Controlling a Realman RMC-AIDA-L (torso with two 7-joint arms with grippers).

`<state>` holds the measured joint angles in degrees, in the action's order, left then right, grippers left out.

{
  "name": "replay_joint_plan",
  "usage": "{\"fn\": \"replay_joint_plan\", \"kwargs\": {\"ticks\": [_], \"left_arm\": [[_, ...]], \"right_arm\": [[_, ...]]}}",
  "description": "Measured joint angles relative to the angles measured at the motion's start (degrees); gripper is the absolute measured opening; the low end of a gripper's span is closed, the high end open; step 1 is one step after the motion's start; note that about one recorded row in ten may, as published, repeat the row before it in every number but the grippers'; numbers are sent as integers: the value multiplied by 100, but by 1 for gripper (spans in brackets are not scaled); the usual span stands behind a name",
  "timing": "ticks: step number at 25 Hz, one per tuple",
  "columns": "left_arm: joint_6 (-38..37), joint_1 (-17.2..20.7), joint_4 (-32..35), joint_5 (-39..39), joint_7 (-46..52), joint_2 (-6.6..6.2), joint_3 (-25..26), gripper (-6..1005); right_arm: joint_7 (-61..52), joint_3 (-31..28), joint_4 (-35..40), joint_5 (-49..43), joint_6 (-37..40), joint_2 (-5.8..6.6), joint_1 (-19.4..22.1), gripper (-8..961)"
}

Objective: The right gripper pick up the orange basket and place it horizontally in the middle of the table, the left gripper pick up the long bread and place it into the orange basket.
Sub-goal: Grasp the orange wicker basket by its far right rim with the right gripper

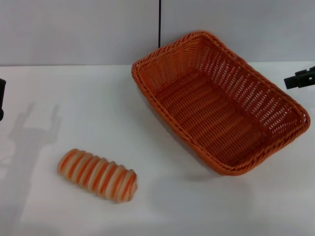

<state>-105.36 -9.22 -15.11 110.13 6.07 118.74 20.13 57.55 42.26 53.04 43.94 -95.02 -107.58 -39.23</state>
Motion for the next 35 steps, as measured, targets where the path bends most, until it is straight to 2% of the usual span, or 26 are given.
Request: {"fn": "replay_joint_plan", "kwargs": {"ticks": [13,19,22,29,34,35], "left_arm": [[19,-25,-2,-29,54,-9,2,604],[68,-27,-6,-35,57,-9,12,604],[133,-28,-14,-35,72,-4,9,604],[215,-28,30,-35,330,-1,32,604],[257,-27,43,-35,417,-6,43,604],[257,-27,43,-35,417,-6,43,604]], "right_arm": [[1,251,-343,-287,504,-169,-105,416],[66,326,-787,-295,944,-203,-207,410],[195,327,-894,-298,1094,-269,-225,406],[375,303,-892,-266,1123,-331,-197,399],[477,240,-898,-153,1047,-337,-158,177],[486,238,-896,-129,1029,-336,-150,176]]}}
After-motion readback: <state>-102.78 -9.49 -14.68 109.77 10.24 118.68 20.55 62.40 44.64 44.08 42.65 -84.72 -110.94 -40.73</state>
